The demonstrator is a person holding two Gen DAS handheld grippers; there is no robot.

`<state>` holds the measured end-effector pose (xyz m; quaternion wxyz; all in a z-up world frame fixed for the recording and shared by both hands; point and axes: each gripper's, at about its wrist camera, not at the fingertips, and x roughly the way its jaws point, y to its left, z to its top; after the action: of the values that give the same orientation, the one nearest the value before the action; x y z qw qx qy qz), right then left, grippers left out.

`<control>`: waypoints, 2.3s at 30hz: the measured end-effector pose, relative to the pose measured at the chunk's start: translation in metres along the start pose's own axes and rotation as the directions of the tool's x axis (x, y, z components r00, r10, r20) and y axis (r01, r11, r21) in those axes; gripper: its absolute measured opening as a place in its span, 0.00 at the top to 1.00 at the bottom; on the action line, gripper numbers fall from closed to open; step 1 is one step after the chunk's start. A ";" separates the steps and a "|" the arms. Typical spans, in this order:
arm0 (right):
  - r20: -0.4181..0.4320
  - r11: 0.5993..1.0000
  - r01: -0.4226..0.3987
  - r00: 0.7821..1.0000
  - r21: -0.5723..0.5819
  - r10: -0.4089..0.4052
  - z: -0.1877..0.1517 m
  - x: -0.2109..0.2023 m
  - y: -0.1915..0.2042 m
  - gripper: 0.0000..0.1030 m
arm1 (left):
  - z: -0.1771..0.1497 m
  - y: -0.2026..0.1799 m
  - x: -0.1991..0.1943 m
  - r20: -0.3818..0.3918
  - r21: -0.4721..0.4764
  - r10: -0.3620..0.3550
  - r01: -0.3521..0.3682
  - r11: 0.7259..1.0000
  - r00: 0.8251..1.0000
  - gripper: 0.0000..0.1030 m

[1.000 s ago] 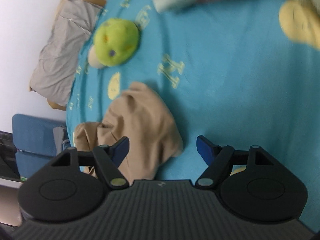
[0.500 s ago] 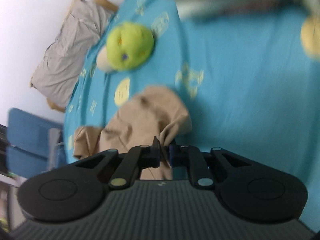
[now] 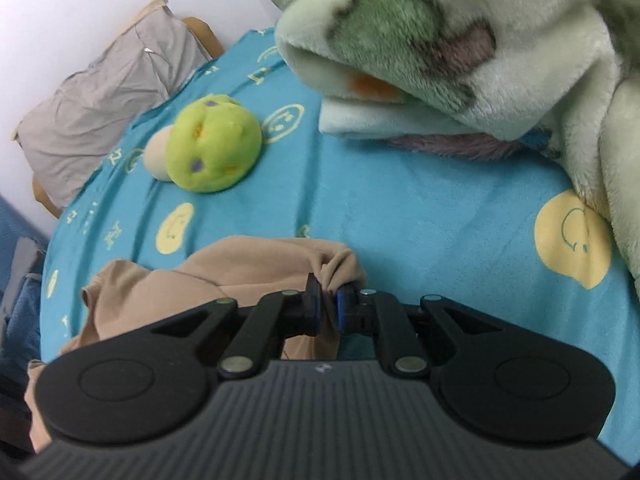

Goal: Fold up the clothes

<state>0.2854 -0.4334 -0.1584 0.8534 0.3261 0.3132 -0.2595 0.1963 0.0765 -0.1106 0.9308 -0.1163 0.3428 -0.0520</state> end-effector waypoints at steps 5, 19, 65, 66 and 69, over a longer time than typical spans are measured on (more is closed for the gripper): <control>0.038 0.990 0.023 0.999 -0.140 -0.018 -0.006 -0.004 0.021 0.86 | 0.002 0.002 0.006 0.003 -0.003 0.009 -0.009 1.000 1.000 0.09; 0.055 0.933 -0.228 0.966 -0.278 0.252 -0.029 -0.129 0.065 0.12 | 0.003 0.011 0.000 0.036 -0.014 0.014 -0.013 1.000 0.999 0.09; 0.098 0.822 -0.305 0.913 -0.480 0.396 -0.104 -0.179 0.121 0.12 | 0.128 0.101 0.150 0.088 -0.276 -0.008 0.032 0.961 0.996 0.93; 0.105 0.823 -0.293 0.916 -0.486 0.388 -0.103 -0.179 0.122 0.12 | 0.132 0.095 0.147 0.094 -0.247 0.006 0.018 0.969 0.996 0.93; 0.117 0.832 -0.283 0.918 -0.477 0.380 -0.098 -0.181 0.120 0.12 | 0.144 0.069 0.136 0.122 -0.150 0.027 -0.009 0.989 0.992 0.93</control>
<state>0.2062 -0.2415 -0.0421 0.9652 0.1400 0.2127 -0.0595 0.3945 0.1458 -0.1064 0.9393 -0.1856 0.2884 -0.0105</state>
